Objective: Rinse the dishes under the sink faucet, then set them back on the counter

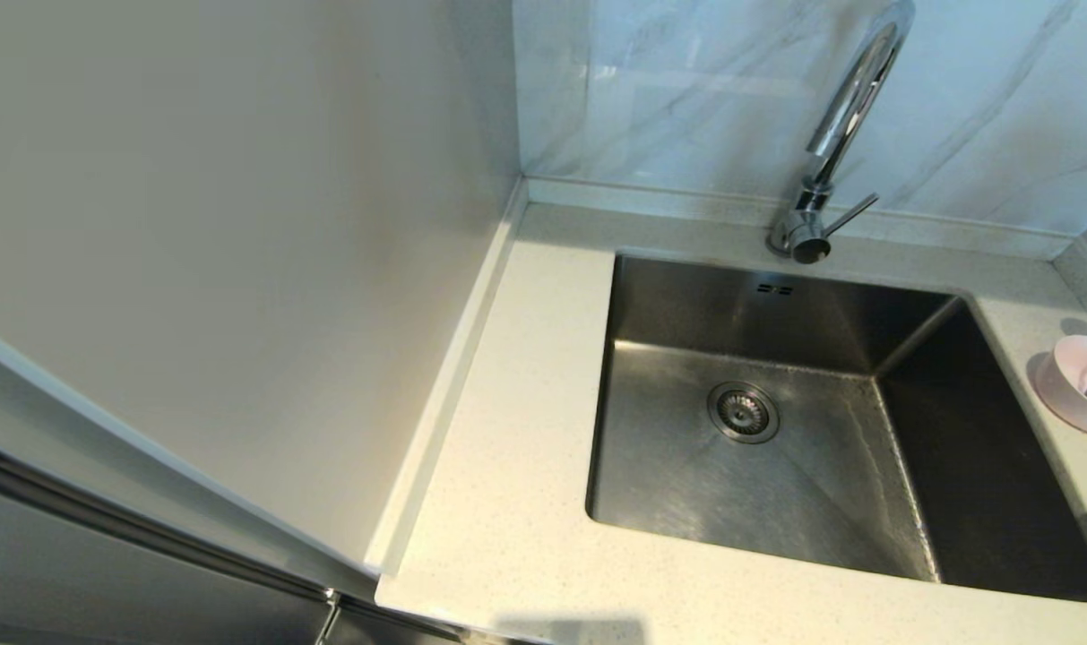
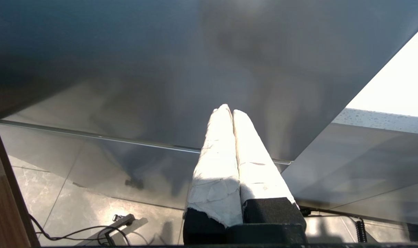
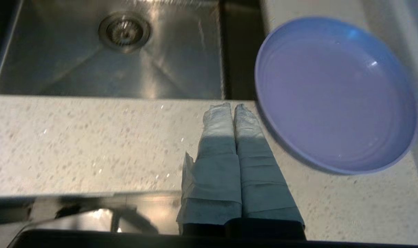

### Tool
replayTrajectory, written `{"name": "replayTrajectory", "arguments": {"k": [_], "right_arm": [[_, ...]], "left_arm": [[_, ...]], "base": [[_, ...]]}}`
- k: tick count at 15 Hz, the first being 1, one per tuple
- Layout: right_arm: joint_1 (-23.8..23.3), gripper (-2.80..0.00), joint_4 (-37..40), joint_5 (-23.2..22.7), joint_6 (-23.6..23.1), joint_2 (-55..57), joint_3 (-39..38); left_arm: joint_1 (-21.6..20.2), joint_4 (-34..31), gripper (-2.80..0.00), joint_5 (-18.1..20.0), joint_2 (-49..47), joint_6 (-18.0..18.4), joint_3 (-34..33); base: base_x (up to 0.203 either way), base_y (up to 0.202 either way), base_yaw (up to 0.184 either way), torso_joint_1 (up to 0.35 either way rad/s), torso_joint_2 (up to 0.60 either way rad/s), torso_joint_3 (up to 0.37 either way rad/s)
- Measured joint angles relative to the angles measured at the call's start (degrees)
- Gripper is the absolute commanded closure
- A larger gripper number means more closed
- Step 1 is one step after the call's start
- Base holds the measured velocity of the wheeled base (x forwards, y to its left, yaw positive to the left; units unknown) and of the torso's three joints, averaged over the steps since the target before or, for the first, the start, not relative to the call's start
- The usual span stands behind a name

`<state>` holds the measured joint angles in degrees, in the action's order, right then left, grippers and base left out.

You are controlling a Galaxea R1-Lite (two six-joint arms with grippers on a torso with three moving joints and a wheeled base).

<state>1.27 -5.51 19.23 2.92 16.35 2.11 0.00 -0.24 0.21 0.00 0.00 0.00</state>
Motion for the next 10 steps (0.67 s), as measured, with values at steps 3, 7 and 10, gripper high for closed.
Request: {"name": "replayTrajectory", "arguments": {"k": [3, 7, 10], "right_arm": [[-2.75, 0.0, -4.13, -4.49, -3.16, -1.29, -1.84], [-2.75, 0.0, -0.77, -12.5, -2.11, -2.95, -2.06], [-1.7, 0.0, 2.29, -15.41, -2.33, -7.56, -2.08]], "left_arm": [[0.0, -0.02, 0.0, 0.0, 0.0, 0.0, 0.0], [0.0, 0.0, 0.0, 0.0, 0.0, 0.0, 0.0], [0.02, -0.02, 0.0, -0.01, 0.0, 0.0, 0.0]], "base": [[0.0, 0.0, 0.0, 0.0, 0.0, 0.0], [0.0, 0.0, 0.0, 0.0, 0.0, 0.0], [0.0, 0.0, 0.0, 0.0, 0.0, 0.0]]}}
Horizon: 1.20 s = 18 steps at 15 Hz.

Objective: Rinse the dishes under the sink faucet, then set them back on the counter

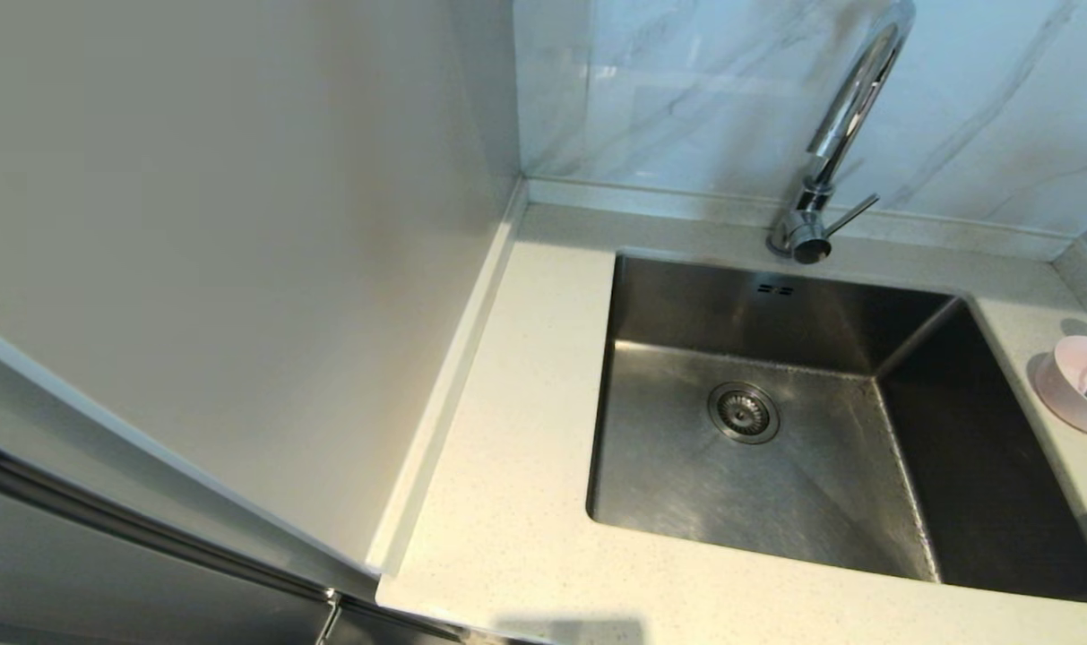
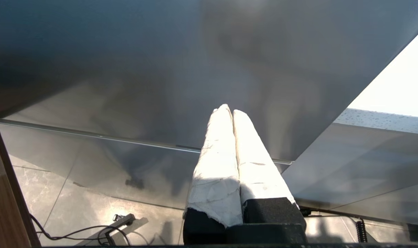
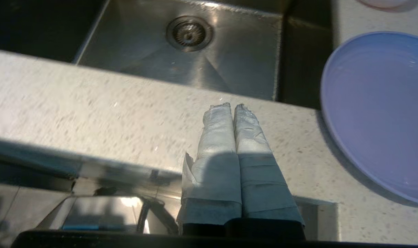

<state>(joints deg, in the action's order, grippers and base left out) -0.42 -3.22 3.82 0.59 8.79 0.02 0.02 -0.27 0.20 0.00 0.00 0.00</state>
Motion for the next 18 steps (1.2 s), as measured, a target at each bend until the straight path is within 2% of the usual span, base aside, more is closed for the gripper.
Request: {"name": "replayTrajectory", "arguments": {"k": [3, 18], "right_arm": [[0.53, 0.0, 5.32, -3.0, -1.44, -4.97, 0.07], [0.67, 0.0, 5.45, -2.68, -0.96, -8.82, -0.02]], "left_arm": [[-0.02, 0.0, 0.0, 0.01, 0.0, 0.02, 0.0], [-0.02, 0.0, 0.0, -0.02, 0.0, 0.0, 0.0]], "base": [[0.0, 0.0, 0.0, 0.0, 0.0, 0.0], [0.0, 0.0, 0.0, 0.0, 0.0, 0.0]]}}
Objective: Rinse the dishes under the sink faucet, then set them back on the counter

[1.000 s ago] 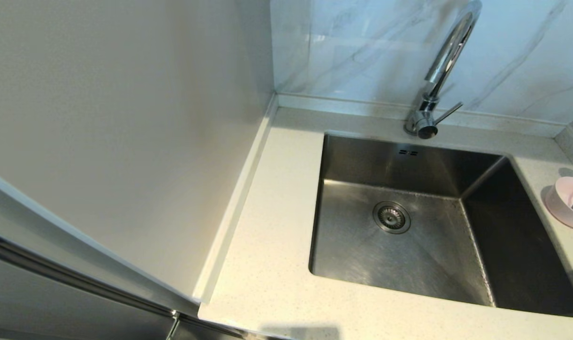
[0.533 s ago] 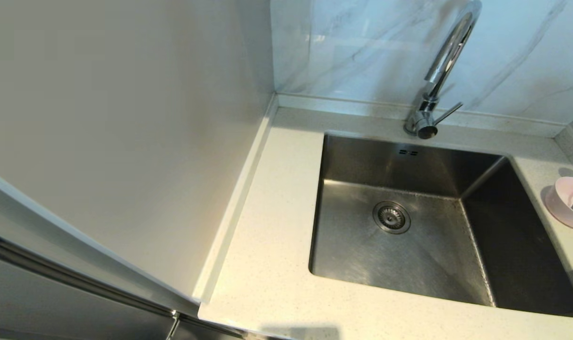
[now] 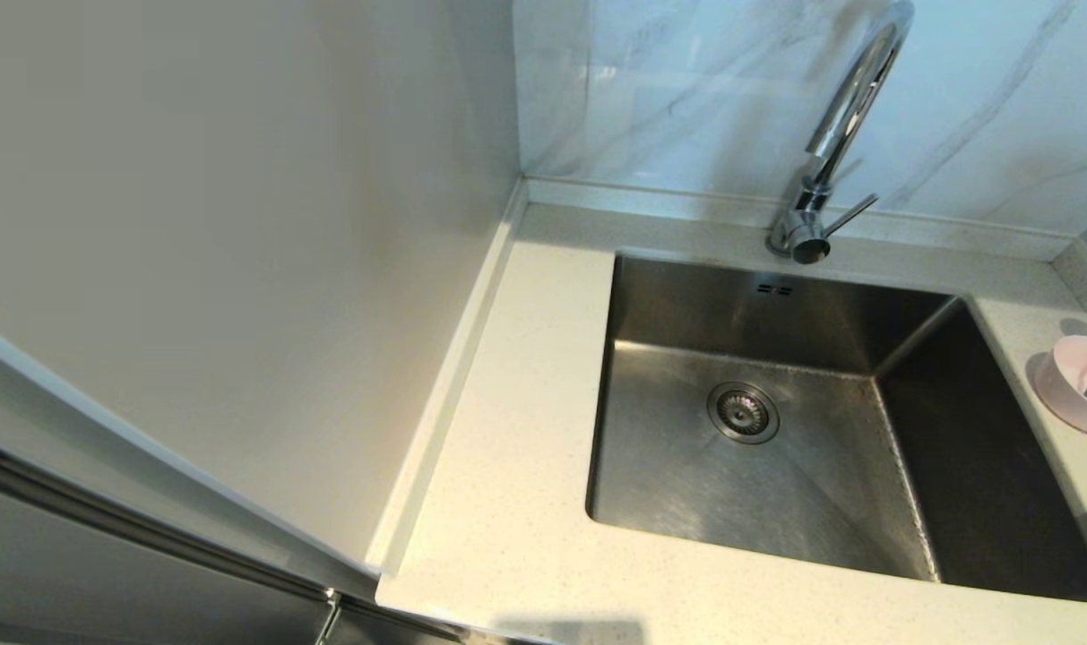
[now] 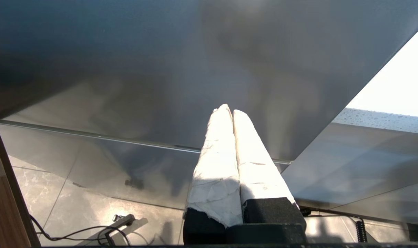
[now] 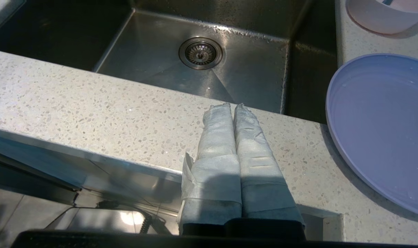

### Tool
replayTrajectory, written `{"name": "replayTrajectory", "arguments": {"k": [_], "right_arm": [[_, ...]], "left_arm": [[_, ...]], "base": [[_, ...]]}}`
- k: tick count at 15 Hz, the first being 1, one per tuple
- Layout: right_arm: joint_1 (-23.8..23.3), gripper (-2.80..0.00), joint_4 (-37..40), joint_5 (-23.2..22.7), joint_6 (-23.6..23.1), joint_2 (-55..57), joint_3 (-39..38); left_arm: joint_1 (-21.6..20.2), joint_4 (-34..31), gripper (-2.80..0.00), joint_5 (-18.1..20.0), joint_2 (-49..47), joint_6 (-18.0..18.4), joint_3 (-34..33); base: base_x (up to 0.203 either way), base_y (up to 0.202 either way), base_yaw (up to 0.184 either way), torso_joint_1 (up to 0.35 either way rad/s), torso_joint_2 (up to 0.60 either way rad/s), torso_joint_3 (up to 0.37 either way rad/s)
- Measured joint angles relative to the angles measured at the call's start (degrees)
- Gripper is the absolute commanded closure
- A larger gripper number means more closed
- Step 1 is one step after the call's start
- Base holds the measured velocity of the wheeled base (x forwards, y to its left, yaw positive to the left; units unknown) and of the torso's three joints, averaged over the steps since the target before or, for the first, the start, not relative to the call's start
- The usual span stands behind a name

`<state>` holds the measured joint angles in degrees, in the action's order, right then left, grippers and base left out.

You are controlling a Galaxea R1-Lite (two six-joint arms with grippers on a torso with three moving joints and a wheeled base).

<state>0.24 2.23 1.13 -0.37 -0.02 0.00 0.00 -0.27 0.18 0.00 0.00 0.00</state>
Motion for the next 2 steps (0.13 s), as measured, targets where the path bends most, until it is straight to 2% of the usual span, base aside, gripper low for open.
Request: {"name": "replayTrajectory", "arguments": {"k": [2], "right_arm": [[0.0, 0.0, -0.06, -0.01, 0.44, 0.0, 0.0]], "left_arm": [[0.0, 0.0, 0.0, 0.02, 0.0, -0.02, 0.0]], "base": [[0.0, 0.0, 0.0, 0.0, 0.0, 0.0]]}}
